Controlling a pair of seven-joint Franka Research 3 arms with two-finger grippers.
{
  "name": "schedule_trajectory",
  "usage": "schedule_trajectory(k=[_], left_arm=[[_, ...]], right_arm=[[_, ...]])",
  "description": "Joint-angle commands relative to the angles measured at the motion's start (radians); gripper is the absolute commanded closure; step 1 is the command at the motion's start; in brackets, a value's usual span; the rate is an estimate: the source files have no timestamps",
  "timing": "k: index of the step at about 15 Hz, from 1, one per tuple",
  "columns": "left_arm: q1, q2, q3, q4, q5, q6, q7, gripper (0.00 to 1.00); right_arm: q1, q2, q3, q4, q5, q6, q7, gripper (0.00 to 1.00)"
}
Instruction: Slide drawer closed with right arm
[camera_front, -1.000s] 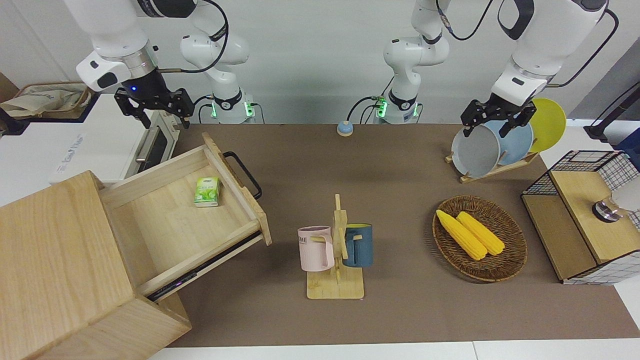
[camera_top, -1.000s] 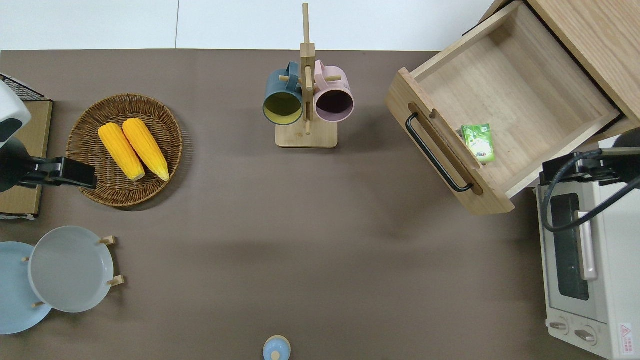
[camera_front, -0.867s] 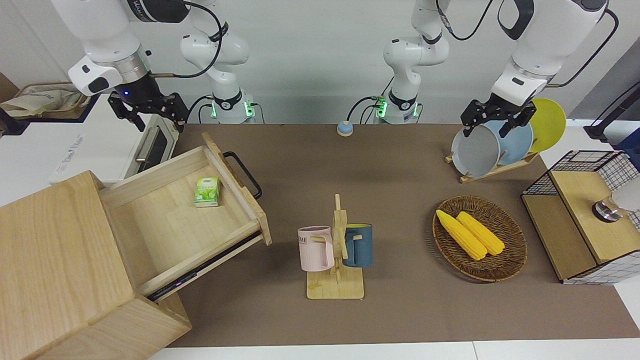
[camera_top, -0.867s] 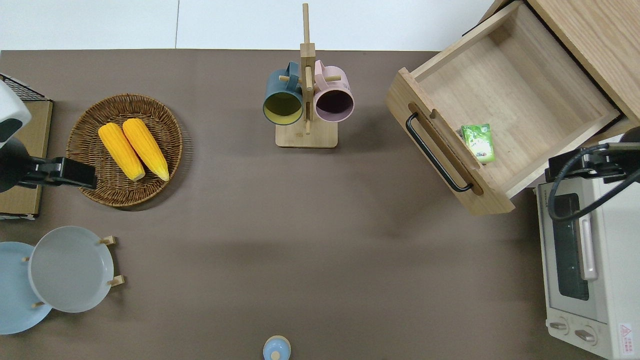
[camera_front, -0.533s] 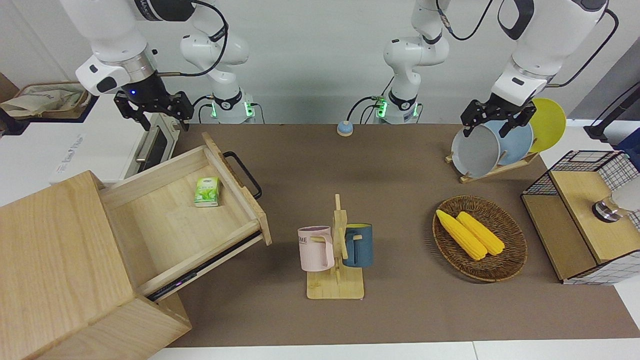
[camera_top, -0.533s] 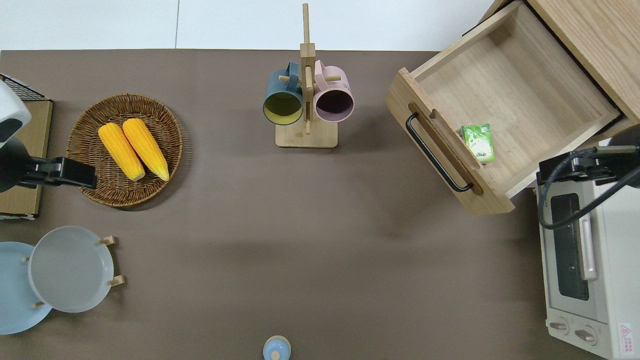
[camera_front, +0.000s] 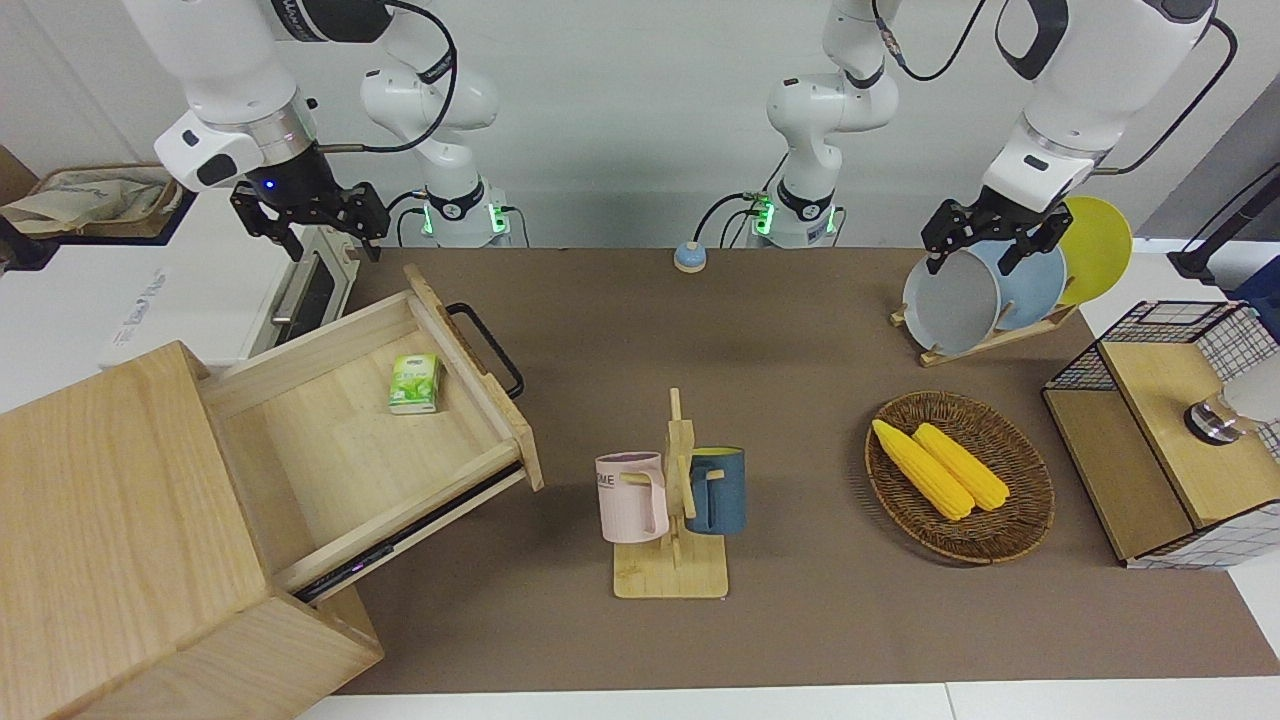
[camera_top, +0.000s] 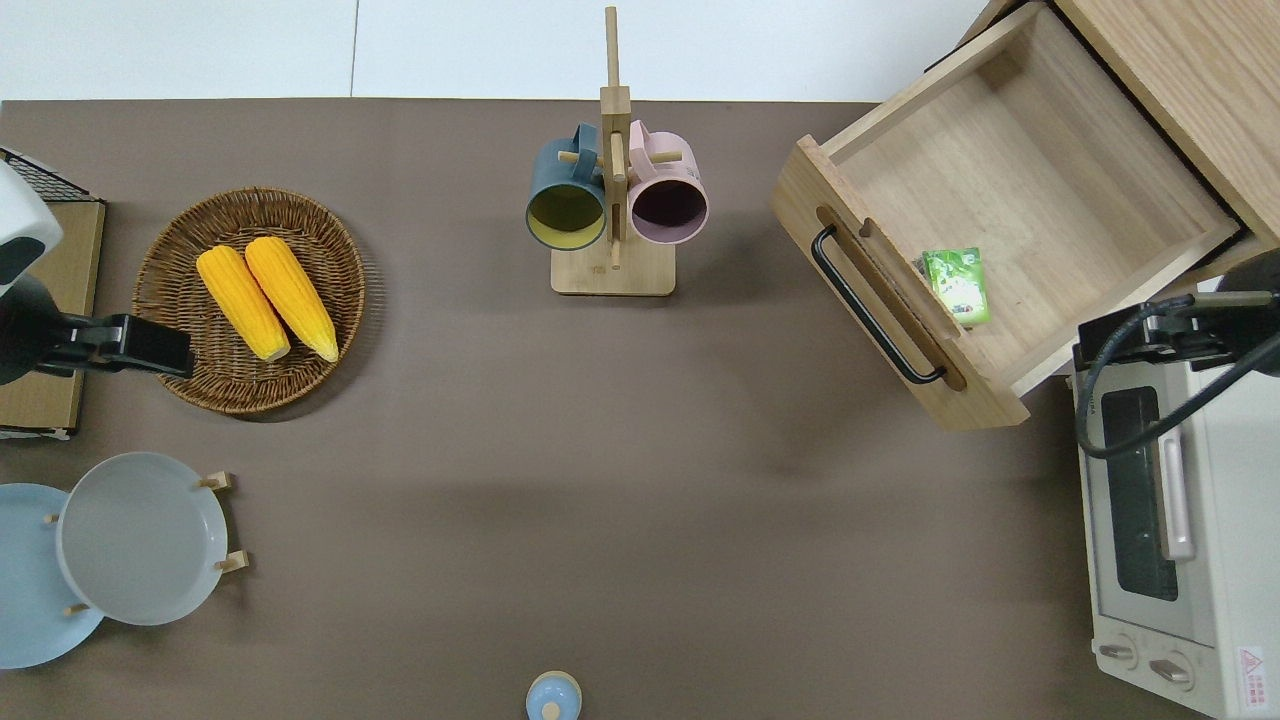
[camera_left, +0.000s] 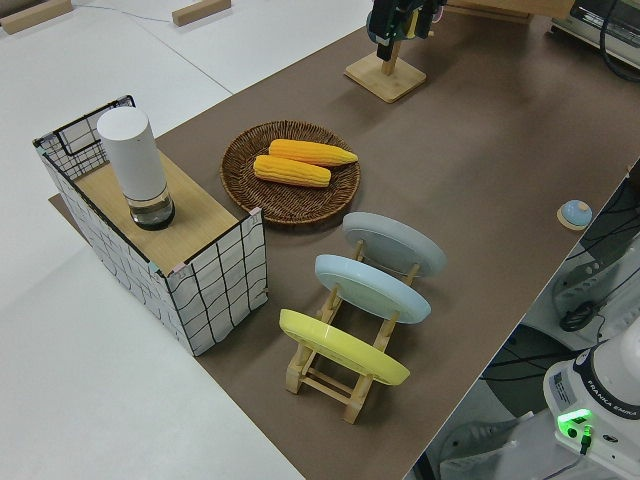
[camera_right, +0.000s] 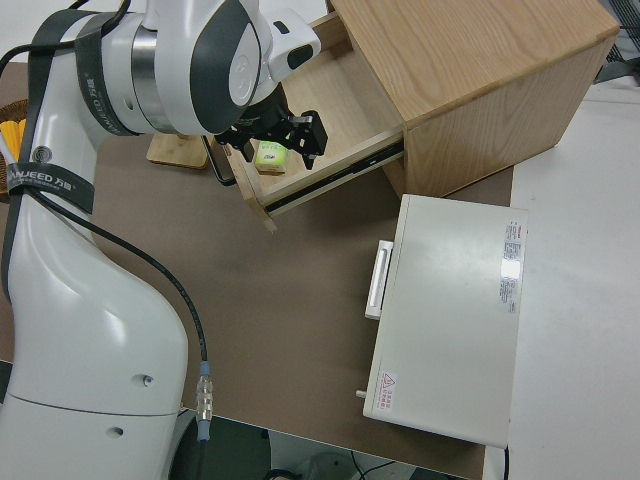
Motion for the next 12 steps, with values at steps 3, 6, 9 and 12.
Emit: schedule_trajectory(k=[3,6,9,12], left_arm=[[-0.007,-0.004,0.000,0.010,0.018,-0.018,-0.010,0.01],[-0.007,-0.004,0.000,0.009,0.018,-0.018,-0.010,0.01],[-0.007,-0.004,0.000,0.009,0.018,-0.018,-0.010,0.01],[-0.007,-0.004,0.000,0.009,0.018,-0.018,-0.010,0.01]], right_arm=[[-0.003,0.005,0.004,0.019,-0.014,-0.017,-0.017,0.019],[-0.002,0.005,0.005,0.019,-0.014,-0.017,-0.014,0.028],[-0.002,0.005,0.007,0.019,-0.017,-0.029,-0.017,0.631],[-0.002,0.004,0.009,0.019,-0.017,-0.033,-0.017,1.000]])
